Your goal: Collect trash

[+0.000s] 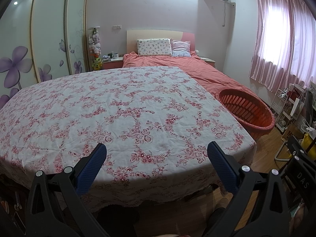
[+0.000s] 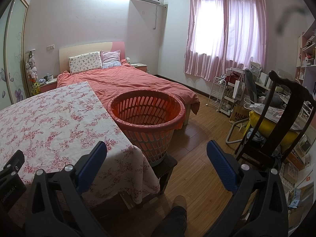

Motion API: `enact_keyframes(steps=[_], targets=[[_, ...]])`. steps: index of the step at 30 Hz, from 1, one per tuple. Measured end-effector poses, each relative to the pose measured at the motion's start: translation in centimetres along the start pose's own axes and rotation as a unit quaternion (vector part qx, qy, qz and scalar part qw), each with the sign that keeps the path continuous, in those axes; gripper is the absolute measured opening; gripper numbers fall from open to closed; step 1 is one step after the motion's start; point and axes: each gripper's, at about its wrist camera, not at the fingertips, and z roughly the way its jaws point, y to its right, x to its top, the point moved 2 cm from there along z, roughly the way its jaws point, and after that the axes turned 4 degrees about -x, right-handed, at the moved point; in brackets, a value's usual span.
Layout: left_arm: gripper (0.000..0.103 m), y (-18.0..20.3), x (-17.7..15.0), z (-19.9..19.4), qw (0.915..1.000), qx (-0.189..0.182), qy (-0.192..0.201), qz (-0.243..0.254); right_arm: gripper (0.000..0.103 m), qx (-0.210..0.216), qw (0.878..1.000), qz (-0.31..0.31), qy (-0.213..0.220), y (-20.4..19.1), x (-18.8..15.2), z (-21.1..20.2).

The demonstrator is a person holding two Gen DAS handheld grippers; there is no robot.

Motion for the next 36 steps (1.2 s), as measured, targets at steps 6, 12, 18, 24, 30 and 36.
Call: enact_keyframes(steps=[6,12,18,24,30,36], targets=[[0.100,-0.05,0.06,0.01,1.0000,0.001,-0.001,-0.001,0.099,0.000,1.000,0.000,0.000,0.03,0.02,-0.01],[0.100,-0.06,0.07,0.00,1.0000,0.001,0.000,0.000,0.099,0.000,1.000,0.000,0.000,0.07,0.04,-0.02],[0.100,-0.06,0.06,0.01,1.0000,0.001,-0.001,-0.001,0.099,0.000,1.000,0.000,0.000,0.06,0.00,-0.07],[0.100,-0.04,0.06,0.02,1.0000,0.001,-0.001,0.000,0.099,0.000,1.000,0.000,0.000,-0.02,-0.08,-0.07],[0.100,-0.10,0.09,0.02,1.0000,0.001,-0.001,-0.001,0.099,0.001,1.000,0.000,-0.001,-0.28,-0.25,-0.05],[0.100,-0.26,-0.01,-0.09,1.0000,0.004,0.001,-0.002,0.099,0.001,1.000,0.000,-0.001,-0.17,-0.14,0.00]])
